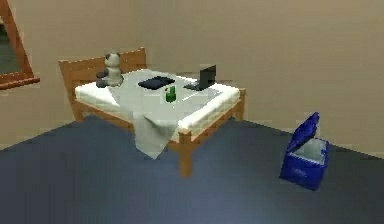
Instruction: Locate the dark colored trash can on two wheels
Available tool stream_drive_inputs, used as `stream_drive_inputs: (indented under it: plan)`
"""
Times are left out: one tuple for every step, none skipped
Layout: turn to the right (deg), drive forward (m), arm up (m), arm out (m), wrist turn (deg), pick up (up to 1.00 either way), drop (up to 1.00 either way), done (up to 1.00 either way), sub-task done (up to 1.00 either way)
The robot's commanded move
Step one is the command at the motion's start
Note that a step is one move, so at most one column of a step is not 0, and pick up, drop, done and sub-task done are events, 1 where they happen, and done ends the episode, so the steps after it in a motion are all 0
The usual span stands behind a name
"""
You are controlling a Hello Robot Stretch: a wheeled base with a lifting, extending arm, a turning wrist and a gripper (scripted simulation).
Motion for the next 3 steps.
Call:
stream_drive_inputs:
  plan:
    - [6.0,0.0,0.0,0.0,0.0,0.0,0.0,0.0,0.0]
    - [0.0,0.35,0.0,0.0,0.0,0.0,0.0,0.0,0.0]
    - [-45.0,0.0,0.0,0.0,0.0,0.0,0.0,0.0,0.0]
